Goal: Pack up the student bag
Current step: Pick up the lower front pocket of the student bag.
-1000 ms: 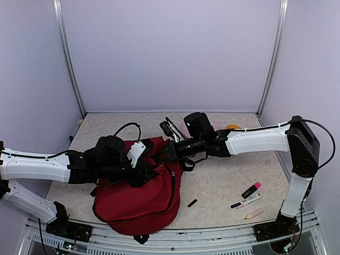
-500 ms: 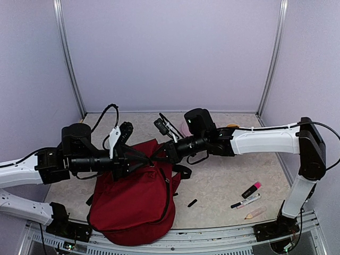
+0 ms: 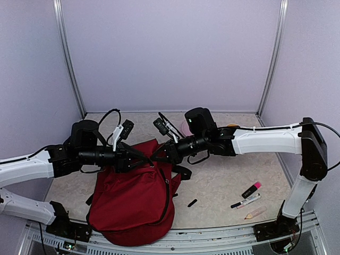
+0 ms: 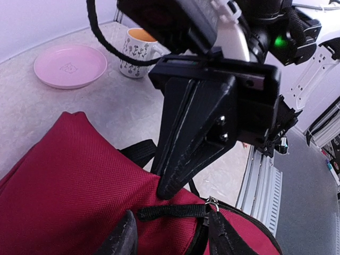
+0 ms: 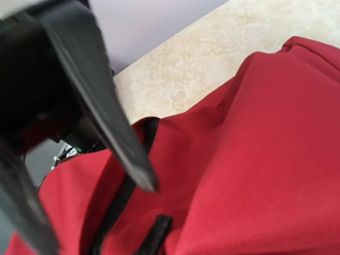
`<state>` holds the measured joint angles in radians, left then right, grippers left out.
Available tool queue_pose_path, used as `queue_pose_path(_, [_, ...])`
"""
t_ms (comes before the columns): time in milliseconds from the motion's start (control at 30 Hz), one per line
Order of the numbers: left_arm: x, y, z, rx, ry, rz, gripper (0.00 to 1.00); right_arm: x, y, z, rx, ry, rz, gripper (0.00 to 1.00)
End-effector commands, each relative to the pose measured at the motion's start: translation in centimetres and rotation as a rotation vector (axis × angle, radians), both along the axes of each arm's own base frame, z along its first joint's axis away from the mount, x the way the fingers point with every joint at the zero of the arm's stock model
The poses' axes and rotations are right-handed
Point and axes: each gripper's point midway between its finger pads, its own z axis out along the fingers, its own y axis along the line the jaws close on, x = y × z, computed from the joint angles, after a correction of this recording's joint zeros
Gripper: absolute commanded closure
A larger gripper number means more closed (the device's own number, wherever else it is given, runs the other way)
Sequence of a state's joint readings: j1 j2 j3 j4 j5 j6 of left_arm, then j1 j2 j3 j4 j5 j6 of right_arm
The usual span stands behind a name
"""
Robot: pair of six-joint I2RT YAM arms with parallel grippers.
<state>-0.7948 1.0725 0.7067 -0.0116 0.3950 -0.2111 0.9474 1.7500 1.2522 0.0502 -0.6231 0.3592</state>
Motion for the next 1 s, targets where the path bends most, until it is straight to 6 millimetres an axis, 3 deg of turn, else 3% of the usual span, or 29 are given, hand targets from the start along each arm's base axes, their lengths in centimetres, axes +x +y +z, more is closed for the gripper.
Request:
queue_pose_path(0, [0.5,-0.4,-1.6,0.027,0.018,0.005,0.61,-1.7,0.4,6.2,0.149,-0.105,0.075,1.00])
queue_pose_path(100, [0.6,-1.1,-1.8,0.026,0.044,-0.027,0.70,-1.6,0.4,6.2,0.146,-0.108,0.070,1.00])
queue_pose_path(300, [-0.7,-3.0,-1.9,0.021,0.001,-0.094,0.57,-1.3,0.5,5.9,0.130,-0.120,0.054,1.00])
queue_pose_path(567, [-0.8,-4.1,-1.8,0.019,-0.032,-0.109,0.60,-1.2,0.6,6.0,0.131,-0.124,0.060,1.00])
queue_pose_path(667, [-0.9,-4.4,-1.3,0.005,-0.047,-0.118,0.70,-1.3,0.5,5.9,0.128,-0.122,0.060,1.00])
queue_pose_path(833, [-1.4,-4.6,-0.5,-0.014,-0.067,-0.136,1.00,-1.1,0.3,5.8,0.117,-0.129,0.040,1.00])
queue_pose_path(967, [-1.7,-4.0,-0.4,-0.015,-0.075,-0.127,1.00,-0.5,-0.1,5.7,0.101,-0.142,0.004,1.00])
